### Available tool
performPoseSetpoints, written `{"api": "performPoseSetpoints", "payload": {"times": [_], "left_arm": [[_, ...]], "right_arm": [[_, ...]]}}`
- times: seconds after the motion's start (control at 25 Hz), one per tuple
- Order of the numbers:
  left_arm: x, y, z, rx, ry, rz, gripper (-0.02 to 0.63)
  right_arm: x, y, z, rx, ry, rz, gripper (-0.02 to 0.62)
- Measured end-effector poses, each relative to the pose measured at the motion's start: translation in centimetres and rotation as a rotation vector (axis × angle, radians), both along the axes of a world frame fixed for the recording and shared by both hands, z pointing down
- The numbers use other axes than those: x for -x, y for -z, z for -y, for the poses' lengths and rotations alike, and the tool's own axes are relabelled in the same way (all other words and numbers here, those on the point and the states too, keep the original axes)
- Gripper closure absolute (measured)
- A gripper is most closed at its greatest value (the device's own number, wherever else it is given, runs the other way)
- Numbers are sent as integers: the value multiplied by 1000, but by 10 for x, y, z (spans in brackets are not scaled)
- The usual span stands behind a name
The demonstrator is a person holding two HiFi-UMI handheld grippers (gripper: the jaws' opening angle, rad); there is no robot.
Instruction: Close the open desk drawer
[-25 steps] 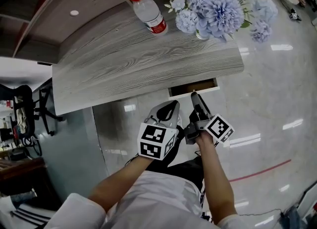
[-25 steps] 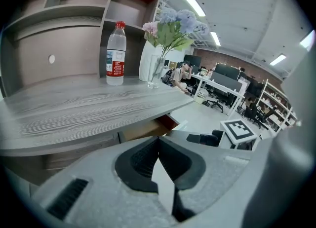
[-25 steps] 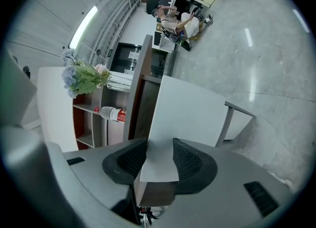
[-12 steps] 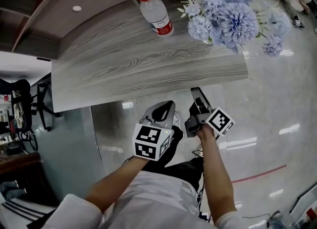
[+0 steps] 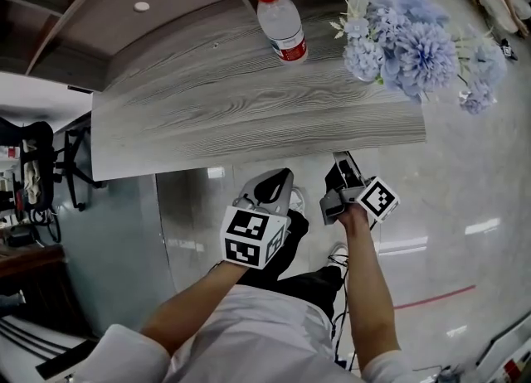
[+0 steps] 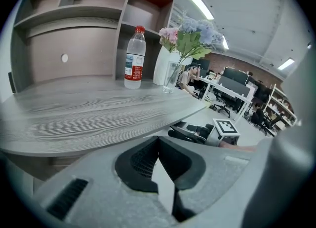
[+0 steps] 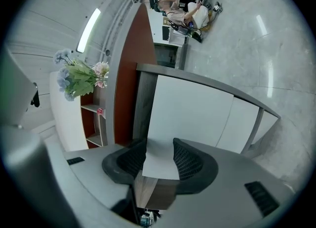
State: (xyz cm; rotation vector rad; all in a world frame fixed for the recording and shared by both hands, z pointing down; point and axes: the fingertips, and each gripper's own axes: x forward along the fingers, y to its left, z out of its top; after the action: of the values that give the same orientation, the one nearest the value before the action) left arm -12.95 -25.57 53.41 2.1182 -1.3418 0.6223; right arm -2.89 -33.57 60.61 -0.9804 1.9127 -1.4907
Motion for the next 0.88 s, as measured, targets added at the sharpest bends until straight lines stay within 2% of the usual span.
{"api": "performPoseSetpoints", "payload": {"times": [0.2,0.4,0.52,0.88], "left_arm": [[0,10,-3,-25,27,-12,603],[-13,24,-11,-44,43,-35,603],[-25,34,-20,-62,46,-42,603],[-53,66,-55,-112,70,-62,603]], "right_arm": [[-3,4,-10,56,1,-34,448],[-8,29,-41,40,42,-118,489],[-13,46,-60,31,75,-214,523],[-22,127,-98,-175,196,-517,572]]}}
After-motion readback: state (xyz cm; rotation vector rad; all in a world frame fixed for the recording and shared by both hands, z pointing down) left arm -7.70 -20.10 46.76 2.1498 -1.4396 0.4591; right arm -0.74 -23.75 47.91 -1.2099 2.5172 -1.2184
